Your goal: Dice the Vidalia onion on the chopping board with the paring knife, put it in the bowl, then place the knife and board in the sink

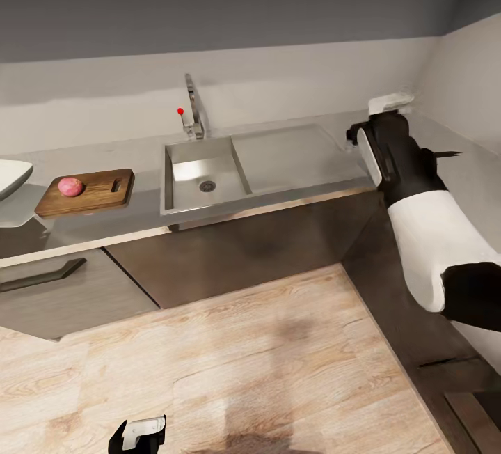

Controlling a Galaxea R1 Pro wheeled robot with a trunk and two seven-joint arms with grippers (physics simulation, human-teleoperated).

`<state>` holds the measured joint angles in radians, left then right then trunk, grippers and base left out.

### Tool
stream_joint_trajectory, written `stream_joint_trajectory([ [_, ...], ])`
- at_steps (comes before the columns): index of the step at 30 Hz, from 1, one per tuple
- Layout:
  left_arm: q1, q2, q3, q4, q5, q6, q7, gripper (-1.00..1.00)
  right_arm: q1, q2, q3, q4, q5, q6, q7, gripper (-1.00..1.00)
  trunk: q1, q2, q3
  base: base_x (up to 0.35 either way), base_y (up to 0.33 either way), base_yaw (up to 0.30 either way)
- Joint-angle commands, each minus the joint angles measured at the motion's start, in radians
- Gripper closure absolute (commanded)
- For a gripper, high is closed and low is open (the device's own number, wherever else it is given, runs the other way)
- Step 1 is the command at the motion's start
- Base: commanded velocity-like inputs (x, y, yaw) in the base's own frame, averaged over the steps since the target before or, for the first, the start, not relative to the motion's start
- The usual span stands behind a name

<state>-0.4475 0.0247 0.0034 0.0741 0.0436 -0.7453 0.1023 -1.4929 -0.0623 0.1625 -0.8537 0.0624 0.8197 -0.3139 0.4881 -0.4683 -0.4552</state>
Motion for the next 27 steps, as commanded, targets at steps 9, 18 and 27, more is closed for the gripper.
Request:
stream_joint_trajectory([
  [9, -0.002, 0.0, 0.0, 0.004, 0.004, -0.006, -0.001, -1.0, -0.03, -0.003, 0.008, 0.039, 0.002, -0.022, 0.003, -1.0, 0.0, -0.002, -0.002, 0.0, 0.0, 0.0],
  [18, -0.002, -0.001, -0.001, 0.004, 0.004, -0.006, -0.001, -1.0, -0.016, -0.001, 0.009, 0.044, 0.001, -0.026, 0.004, -1.0, 0.0, -0.002, 0.007, 0.0, 0.0, -0.044],
  [27, -0.002, -0.002, 0.0, 0.004, 0.004, -0.006, -0.001, -1.0, -0.001, 0.001, 0.009, 0.045, 0.0, -0.03, 0.005, -1.0, 0.0, -0.002, 0.021, 0.0, 0.0, -0.075],
])
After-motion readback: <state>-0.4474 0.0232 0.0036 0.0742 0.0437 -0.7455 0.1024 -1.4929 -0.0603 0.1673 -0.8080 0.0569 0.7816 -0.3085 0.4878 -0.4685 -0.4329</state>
